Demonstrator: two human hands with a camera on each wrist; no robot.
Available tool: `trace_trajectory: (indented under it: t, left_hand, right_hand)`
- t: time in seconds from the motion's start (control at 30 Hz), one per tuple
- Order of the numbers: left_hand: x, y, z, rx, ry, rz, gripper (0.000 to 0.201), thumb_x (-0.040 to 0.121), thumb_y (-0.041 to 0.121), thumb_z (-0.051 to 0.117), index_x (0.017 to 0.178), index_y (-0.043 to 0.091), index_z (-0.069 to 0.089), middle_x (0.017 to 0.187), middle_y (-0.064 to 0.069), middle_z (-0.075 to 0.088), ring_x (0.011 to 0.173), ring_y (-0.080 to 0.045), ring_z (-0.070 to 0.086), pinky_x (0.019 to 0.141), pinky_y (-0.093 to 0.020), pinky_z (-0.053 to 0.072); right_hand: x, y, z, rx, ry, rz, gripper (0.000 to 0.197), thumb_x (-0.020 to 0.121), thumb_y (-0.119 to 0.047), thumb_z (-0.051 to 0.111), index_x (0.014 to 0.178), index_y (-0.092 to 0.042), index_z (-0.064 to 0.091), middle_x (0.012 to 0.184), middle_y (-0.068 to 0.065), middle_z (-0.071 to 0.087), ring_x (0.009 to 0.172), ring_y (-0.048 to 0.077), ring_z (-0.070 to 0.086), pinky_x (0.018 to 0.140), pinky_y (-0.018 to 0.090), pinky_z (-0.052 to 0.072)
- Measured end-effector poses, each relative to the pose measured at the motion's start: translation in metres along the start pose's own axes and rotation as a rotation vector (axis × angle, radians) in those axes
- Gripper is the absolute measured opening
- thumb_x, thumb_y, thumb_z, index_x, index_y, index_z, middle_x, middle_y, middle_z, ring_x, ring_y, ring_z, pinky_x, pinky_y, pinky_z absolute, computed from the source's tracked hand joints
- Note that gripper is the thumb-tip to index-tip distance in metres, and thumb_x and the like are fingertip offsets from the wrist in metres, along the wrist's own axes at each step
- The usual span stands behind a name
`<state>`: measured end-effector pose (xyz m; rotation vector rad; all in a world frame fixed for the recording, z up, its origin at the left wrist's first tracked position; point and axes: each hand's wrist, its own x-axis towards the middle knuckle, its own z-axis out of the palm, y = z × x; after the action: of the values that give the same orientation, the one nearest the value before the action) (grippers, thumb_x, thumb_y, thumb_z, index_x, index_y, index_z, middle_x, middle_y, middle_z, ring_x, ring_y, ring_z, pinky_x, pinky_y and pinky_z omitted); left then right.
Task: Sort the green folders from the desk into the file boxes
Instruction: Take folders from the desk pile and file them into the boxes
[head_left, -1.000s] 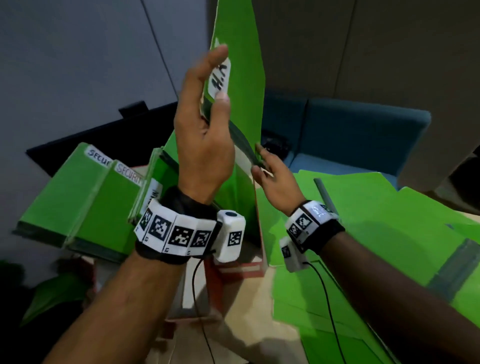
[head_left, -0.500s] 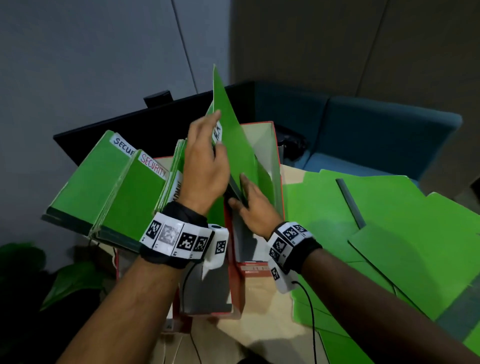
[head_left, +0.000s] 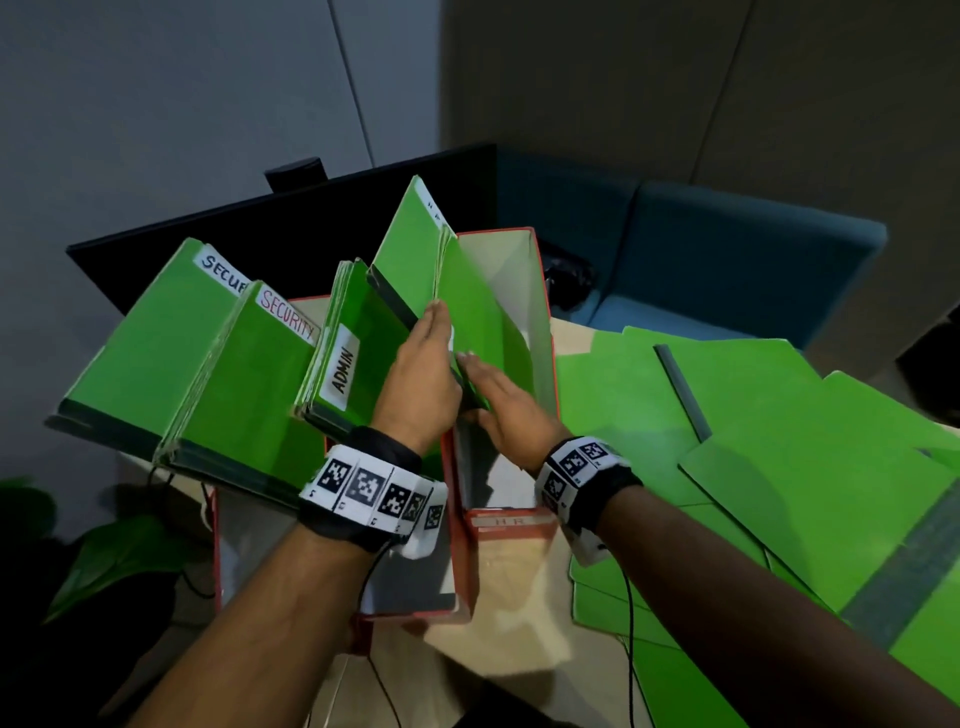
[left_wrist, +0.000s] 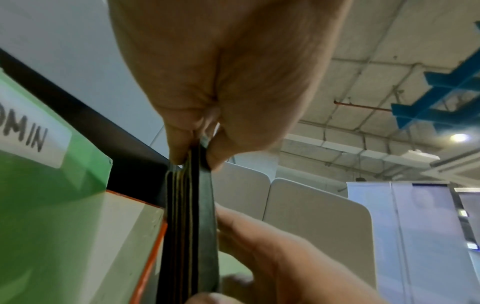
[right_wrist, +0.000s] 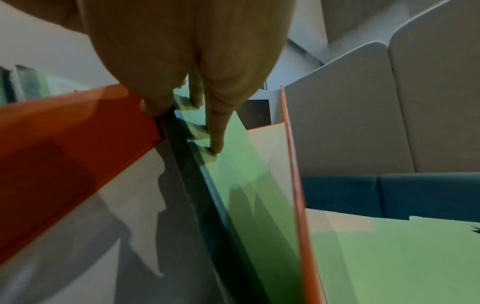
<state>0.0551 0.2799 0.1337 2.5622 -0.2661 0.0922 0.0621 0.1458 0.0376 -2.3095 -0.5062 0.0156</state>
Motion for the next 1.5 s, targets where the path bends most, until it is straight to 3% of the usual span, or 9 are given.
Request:
trace_trajectory:
  t: [0.27, 0.47, 0.57, 0.67, 0.73, 0.87, 0.97, 1.07, 1.5]
  left_hand:
    - [-0.006, 0.008, -0.004, -0.136, 0.145, -0.004, 0.064, 0.094, -0.005, 0.049, 0.150, 0.015, 0.027, 0.147, -0.012, 0.045, 0.126, -0.024, 0.053, 0.106, -0.034, 0.043]
    - [-0.005, 0.004, 0.016, 0.110, 0.099, -0.028, 0.071, 0.089, -0.007, 0.046, 0.152, 0.010, 0.017, 0.159, -0.012, 0.018, 0.148, -0.029, 0.008, 0.119, -0.040, 0.006]
    - [-0.002, 0.015, 0.025, 0.227, 0.145, 0.076, 0.069, 0.089, 0.001, 0.048, 0.151, 0.005, 0.018, 0.159, -0.011, 0.021, 0.149, -0.027, 0.005, 0.120, -0.039, 0.000]
    - [0.003, 0.039, 0.036, 0.131, 0.139, 0.159, 0.066, 0.090, 0.000, 0.048, 0.151, 0.008, 0.022, 0.159, -0.008, 0.022, 0.149, -0.024, 0.003, 0.117, -0.033, -0.005]
    - [0.006, 0.055, 0.048, 0.061, 0.096, 0.217, 0.063, 0.091, -0.002, 0.046, 0.150, 0.009, 0.026, 0.159, -0.007, 0.021, 0.149, -0.022, 0.002, 0.117, -0.032, -0.006]
    - [0.008, 0.088, 0.082, -0.125, 0.043, 0.295, 0.054, 0.092, -0.002, 0.047, 0.143, 0.015, 0.043, 0.154, 0.001, 0.035, 0.147, -0.015, 0.019, 0.118, -0.025, 0.006]
    - [0.002, 0.115, 0.116, -0.307, -0.049, 0.379, 0.039, 0.094, 0.003, 0.052, 0.128, 0.018, 0.059, 0.133, 0.003, 0.059, 0.123, -0.011, 0.052, 0.111, -0.024, 0.034]
    - [-0.007, 0.139, 0.155, -0.380, -0.194, 0.424, 0.030, 0.094, 0.006, 0.053, 0.118, 0.020, 0.066, 0.120, 0.006, 0.066, 0.103, -0.008, 0.060, 0.097, -0.030, 0.050]
    - [-0.027, 0.194, 0.283, -0.268, -0.552, 0.294, 0.030, 0.094, 0.007, 0.052, 0.118, 0.019, 0.066, 0.122, 0.001, 0.065, 0.112, -0.014, 0.059, 0.099, -0.024, 0.043]
  right_hand:
    - [-0.001, -0.009, -0.015, -0.053, 0.023, -0.151, 0.083, 0.082, 0.012, 0.042, 0.153, -0.014, 0.009, 0.160, -0.001, 0.006, 0.146, 0.017, 0.016, 0.116, 0.025, 0.018]
    - [0.003, 0.008, -0.013, -0.244, -0.194, 0.058, 0.087, 0.085, -0.011, 0.046, 0.151, -0.031, -0.007, 0.161, -0.005, -0.001, 0.143, 0.022, 0.025, 0.106, 0.046, 0.040]
    - [-0.004, 0.009, -0.022, -0.178, -0.132, 0.067, 0.074, 0.081, -0.005, 0.048, 0.150, -0.018, 0.021, 0.154, 0.005, 0.031, 0.135, 0.024, 0.039, 0.106, 0.041, 0.040]
    - [-0.018, 0.008, -0.047, -0.098, 0.036, -0.028, 0.040, 0.076, 0.003, 0.050, 0.115, -0.004, 0.059, 0.113, 0.016, 0.062, 0.108, 0.029, 0.056, 0.092, 0.035, 0.046]
    - [-0.029, 0.016, -0.064, -0.115, 0.165, -0.093, 0.023, 0.075, 0.004, 0.048, 0.092, -0.001, 0.063, 0.093, 0.016, 0.064, 0.092, 0.031, 0.057, 0.083, 0.039, 0.048]
    - [-0.074, 0.057, -0.097, -0.157, 0.456, -0.091, 0.020, 0.084, -0.001, 0.059, 0.099, -0.007, 0.070, 0.092, 0.009, 0.070, 0.090, 0.023, 0.057, 0.086, 0.025, 0.041]
    - [-0.123, 0.094, -0.120, -0.164, 0.496, 0.106, 0.021, 0.086, -0.004, 0.061, 0.102, -0.012, 0.072, 0.095, 0.007, 0.071, 0.093, 0.023, 0.059, 0.088, 0.028, 0.042]
    - [-0.177, 0.129, -0.137, -0.201, 0.410, 0.364, 0.025, 0.087, -0.008, 0.059, 0.107, -0.017, 0.071, 0.102, 0.005, 0.069, 0.100, 0.025, 0.056, 0.088, 0.030, 0.041]
    - [-0.338, 0.200, -0.172, -0.281, 0.259, 0.892, 0.029, 0.094, -0.028, 0.054, 0.121, -0.019, 0.062, 0.126, 0.005, 0.059, 0.119, 0.023, 0.050, 0.102, 0.035, 0.038]
